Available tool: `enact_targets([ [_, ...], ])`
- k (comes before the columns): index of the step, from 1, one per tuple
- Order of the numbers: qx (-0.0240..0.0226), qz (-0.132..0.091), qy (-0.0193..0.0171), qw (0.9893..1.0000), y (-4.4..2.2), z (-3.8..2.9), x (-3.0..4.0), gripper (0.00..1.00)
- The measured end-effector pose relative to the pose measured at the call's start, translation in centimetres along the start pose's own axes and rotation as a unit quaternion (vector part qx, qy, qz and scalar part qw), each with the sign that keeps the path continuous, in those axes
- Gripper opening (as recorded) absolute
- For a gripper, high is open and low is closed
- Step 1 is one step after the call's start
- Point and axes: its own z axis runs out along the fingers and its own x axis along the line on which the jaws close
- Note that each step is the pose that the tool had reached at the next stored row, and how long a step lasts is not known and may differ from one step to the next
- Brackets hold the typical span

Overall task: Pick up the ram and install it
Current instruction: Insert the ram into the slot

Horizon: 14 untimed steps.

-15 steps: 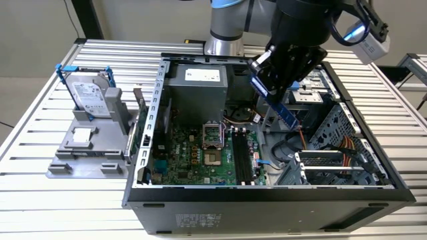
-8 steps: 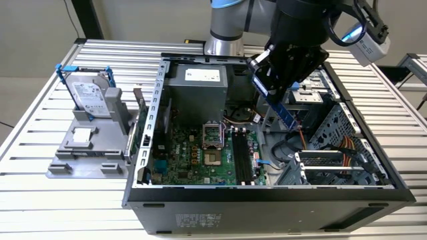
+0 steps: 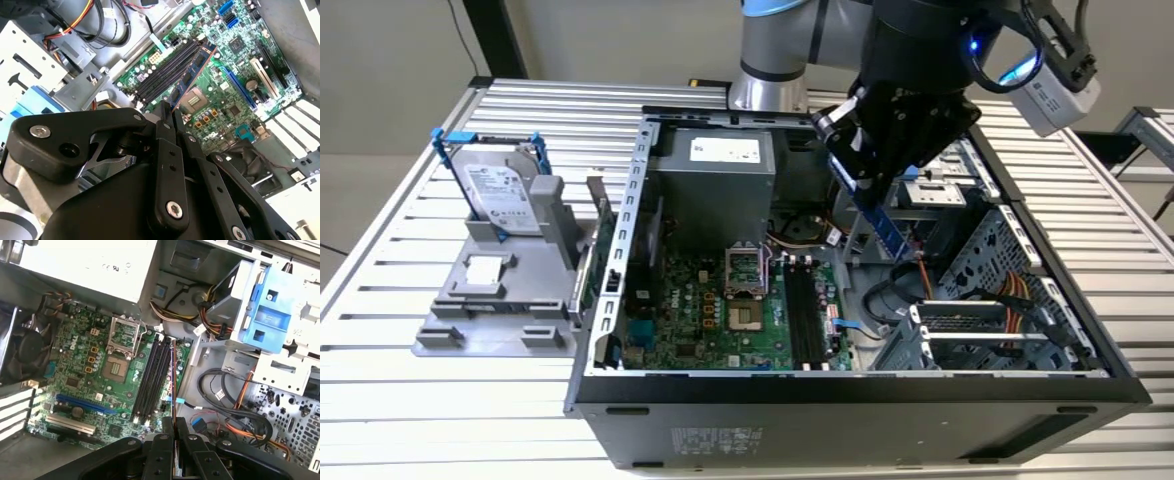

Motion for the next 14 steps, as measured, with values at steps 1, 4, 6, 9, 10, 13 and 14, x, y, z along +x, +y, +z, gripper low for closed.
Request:
enact_targets([
  [1, 0.0002, 0.005, 0.0, 1.0, 0.0, 0.0, 0.0, 0.0],
  [4, 0.0006, 0.02, 0.0, 0.9998, 0.0, 0.0, 0.0, 0.0],
  [6, 0.001, 0.031, 0.0, 0.9995, 0.0, 0.0, 0.0, 0.0],
  [9, 0.0014, 0.046, 0.0, 0.9989, 0.0, 0.0, 0.0, 0.0],
  [10, 0.0016, 0.051, 0.0, 0.9987, 0.0, 0.0, 0.0, 0.0],
  [13, 0.002, 0.065, 0.0, 0.9979, 0.0, 0.0, 0.0, 0.0],
  [14, 0.0022, 0.069, 0.0, 0.9976, 0.0, 0.0, 0.0, 0.0],
])
